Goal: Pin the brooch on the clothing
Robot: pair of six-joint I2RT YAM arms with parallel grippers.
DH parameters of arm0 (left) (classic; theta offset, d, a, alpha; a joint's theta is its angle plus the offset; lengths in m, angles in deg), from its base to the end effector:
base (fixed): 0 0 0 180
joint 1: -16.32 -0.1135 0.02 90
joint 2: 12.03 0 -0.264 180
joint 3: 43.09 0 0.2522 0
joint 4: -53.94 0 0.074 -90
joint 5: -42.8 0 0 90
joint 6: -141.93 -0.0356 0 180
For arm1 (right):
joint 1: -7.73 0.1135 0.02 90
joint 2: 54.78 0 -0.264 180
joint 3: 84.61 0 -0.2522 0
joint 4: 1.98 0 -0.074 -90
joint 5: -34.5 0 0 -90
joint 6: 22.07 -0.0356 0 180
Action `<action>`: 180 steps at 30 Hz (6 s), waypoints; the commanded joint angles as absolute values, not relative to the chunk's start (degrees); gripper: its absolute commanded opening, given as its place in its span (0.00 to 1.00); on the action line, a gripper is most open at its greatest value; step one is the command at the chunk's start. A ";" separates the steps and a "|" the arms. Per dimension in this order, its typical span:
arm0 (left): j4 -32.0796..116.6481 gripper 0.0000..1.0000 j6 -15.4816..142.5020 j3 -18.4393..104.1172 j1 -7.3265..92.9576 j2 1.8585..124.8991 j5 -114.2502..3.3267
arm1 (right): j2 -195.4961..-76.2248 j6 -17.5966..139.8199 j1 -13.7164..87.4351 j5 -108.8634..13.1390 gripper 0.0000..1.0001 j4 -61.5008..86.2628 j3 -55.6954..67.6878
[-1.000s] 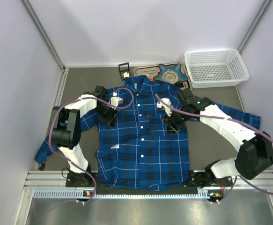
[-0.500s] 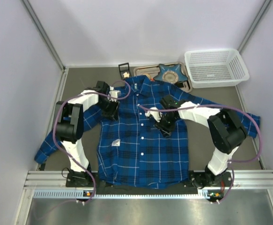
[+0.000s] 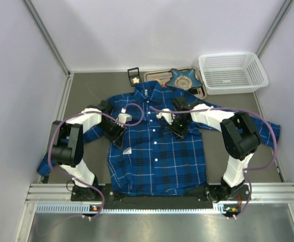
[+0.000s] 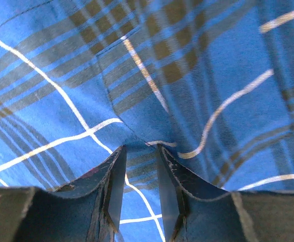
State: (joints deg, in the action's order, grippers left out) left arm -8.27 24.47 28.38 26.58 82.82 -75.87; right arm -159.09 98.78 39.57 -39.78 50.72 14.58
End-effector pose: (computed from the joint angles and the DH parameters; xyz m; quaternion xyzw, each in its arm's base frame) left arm 0.2744 -0.0670 0.1716 0.3220 0.9131 -0.2391 0.0739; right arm 0.2858 0.1888 0.1636 -0.5256 0.8314 0.1368 0.1178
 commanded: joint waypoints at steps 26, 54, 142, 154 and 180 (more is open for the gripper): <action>1.51 0.28 39.45 38.87 27.30 101.26 -75.32 | -146.45 89.91 57.62 -24.74 0.45 52.59 3.57; 4.41 0.26 40.24 36.50 27.21 101.79 -72.60 | -167.80 79.35 78.75 -35.11 0.47 26.11 6.31; 3.27 0.30 39.63 39.23 27.21 104.25 -71.37 | -163.51 83.93 78.66 -25.90 0.00 31.30 3.23; 3.09 0.30 39.54 39.05 27.21 103.99 -71.02 | -169.91 80.41 78.05 -14.55 0.01 33.14 -1.15; -6.84 0.55 28.03 41.17 26.16 85.10 -80.67 | -136.61 101.66 40.10 -23.58 0.59 67.41 14.99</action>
